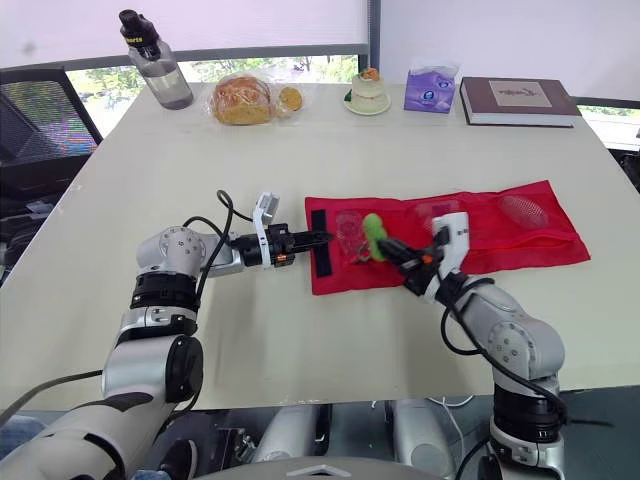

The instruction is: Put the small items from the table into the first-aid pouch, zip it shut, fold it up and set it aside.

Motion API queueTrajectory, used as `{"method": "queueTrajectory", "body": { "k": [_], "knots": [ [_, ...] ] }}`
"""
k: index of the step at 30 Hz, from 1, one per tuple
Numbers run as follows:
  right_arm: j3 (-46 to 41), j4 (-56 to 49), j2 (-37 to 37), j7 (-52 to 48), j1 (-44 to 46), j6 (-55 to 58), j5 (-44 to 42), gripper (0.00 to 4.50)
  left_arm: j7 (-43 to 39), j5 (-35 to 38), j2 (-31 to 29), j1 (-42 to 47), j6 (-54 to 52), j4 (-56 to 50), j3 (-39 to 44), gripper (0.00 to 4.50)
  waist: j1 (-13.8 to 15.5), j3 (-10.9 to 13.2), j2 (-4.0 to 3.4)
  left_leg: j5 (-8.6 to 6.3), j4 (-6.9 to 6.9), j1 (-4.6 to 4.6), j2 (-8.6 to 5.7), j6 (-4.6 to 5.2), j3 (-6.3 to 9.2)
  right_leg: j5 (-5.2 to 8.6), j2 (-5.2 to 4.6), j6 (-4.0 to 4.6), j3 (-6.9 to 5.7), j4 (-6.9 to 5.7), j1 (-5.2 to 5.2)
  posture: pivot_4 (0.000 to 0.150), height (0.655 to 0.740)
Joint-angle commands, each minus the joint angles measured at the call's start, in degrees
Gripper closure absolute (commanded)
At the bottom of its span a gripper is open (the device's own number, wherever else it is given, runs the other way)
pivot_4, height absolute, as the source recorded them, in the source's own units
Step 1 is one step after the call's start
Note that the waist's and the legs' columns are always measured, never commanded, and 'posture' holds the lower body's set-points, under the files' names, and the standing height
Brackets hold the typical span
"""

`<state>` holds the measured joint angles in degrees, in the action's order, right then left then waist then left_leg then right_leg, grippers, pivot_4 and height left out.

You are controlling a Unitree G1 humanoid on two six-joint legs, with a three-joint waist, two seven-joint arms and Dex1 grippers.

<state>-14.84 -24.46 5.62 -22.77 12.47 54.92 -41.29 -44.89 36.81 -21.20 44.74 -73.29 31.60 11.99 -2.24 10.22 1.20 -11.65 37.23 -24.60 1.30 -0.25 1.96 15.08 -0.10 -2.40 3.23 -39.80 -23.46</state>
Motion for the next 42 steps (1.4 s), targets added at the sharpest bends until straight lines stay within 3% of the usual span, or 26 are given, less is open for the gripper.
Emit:
{"method": "queueTrajectory", "body": {
  "k": [1, 11, 20, 25, 33, 42],
  "knots": [
    [-6.95, -1.86, -0.67, 6.52, -0.42, -1.43, -3.81, 4.48, -1.37, -2.24, -1.96, -1.3, 2.21, 0.37, -2.84, 4.5, -0.02, 0.0, 0.0, 0.0, 0.0, 0.0, 0.0, 0.0, -0.01, 0.0, -0.01, 0.0, 0.02, 0.01, 0.0, 0.15, 0.74],
    [-10.37, -4.73, 3.15, 11.65, -7.28, -1.43, -10.0, 4.48, -4.97, -3.41, -3.51, -0.62, 5.58, 2.31, -6.65, 4.5, -0.28, -0.07, -0.12, 0.0, -0.05, 0.03, -0.01, 0.01, -0.17, 0.09, 0.08, -0.13, 0.05, 0.03, 0.0, 0.15, 0.74],
    [-17.36, 1.17, 9.59, 16.64, -8.45, -8.29, -5.75, 4.48, -11.43, -5.78, -8.04, -1.05, 9.83, 3.53, -10.76, 4.5, -0.33, -0.09, -0.16, 0.0, -0.09, 0.02, -0.02, 0.01, -0.42, 0.14, 0.09, -0.19, 0.19, 0.08, -0.06, 0.15, 0.74],
    [-22.01, 9.06, 15.09, 20.14, -7.86, -14.33, 0.93, 4.48, -16.08, -10.35, -13.68, -0.69, 16.87, 7.82, -13.83, 4.5, -0.57, -0.09, -0.16, 0.0, -0.26, 0.15, 0.0, 0.01, -0.61, 0.14, 0.16, -0.18, 0.39, 0.08, -0.1, 0.15, 0.74],
    [-24.41, 14.88, 17.86, 22.47, -6.62, -20.73, 5.77, 4.48, -19.11, -14.72, -19.99, 0.73, 23.2, 13.75, -14.54, 4.5, -1.78, -0.08, -0.15, 0.0, -0.78, 0.6, 0.04, 0.01, -1.03, 0.23, 0.24, -0.09, 0.85, 0.06, -0.1, 0.15, 0.74],
    [-22.92, 18.25, 18.88, 18.68, -6.88, -23.51, 6.06, 4.48, -19.61, -14.98, -21.21, -0.78, 21.66, 10.62, -14.13, 4.5, -1.79, -0.07, -0.13, -0.01, -0.83, 0.69, 0.08, 0.02, -1.38, 0.24, 0.25, -0.11, 1.13, 0.09, -0.1, 0.15, 0.74]
  ]
}}
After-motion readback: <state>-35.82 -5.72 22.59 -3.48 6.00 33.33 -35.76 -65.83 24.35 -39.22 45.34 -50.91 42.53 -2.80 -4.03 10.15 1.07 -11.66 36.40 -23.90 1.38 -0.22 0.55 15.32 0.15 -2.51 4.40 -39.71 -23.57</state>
